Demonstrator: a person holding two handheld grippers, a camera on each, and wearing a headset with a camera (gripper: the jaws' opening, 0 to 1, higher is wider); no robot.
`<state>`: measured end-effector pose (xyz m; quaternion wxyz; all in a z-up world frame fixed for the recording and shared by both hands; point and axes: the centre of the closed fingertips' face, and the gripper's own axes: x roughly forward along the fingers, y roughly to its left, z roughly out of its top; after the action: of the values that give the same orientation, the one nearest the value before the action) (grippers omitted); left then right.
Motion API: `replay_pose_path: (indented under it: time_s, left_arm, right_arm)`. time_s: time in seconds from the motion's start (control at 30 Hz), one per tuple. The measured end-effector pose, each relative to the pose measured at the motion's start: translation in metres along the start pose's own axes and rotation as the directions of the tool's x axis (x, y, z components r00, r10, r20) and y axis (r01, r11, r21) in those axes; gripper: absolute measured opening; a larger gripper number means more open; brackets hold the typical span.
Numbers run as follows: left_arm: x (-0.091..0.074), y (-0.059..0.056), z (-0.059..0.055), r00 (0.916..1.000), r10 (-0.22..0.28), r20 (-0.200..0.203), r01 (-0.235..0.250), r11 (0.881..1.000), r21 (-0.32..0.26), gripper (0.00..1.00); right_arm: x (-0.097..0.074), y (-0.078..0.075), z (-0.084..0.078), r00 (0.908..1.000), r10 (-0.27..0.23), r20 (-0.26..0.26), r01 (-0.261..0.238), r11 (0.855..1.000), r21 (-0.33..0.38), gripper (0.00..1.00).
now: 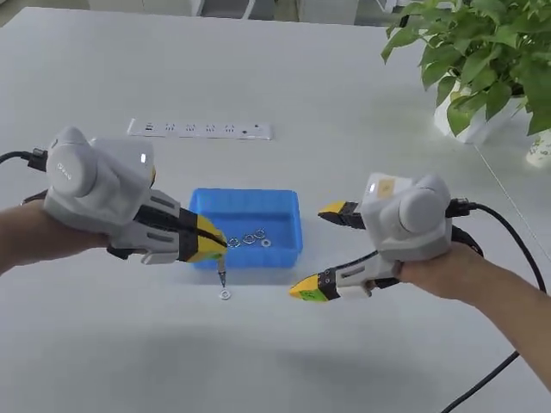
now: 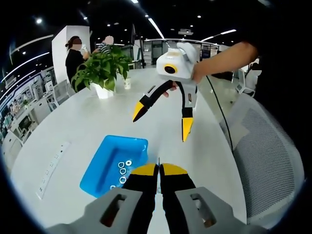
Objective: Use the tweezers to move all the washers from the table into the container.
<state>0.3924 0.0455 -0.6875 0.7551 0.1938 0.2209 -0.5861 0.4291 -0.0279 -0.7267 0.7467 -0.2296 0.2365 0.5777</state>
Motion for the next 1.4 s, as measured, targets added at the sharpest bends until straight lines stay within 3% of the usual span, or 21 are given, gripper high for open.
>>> replay_pose_path:
  time_s: [0.77,1.2,1.4]
  left_arm:
    - [0.012,-0.007,-0.018,0.9995,-0.024,-0.018,0.024,1.0,-0.015,0.05]
    - [0.012,-0.005,-0.017,0.9993,-0.036,-0.003,0.036,0.999,-0.004,0.05]
    - [0.01,-0.004,-0.018,0.9986,-0.053,-0.006,0.053,0.999,0.002,0.05]
  right_arm:
    - [0.001,0.008,-0.007,0.9999,0.008,-0.009,-0.008,1.0,0.017,0.78]
    - [0.003,0.013,-0.008,0.9997,0.019,-0.016,-0.019,1.0,0.003,0.77]
    - [0.009,0.02,-0.003,0.9989,0.047,-0.003,-0.047,0.999,-0.017,0.73]
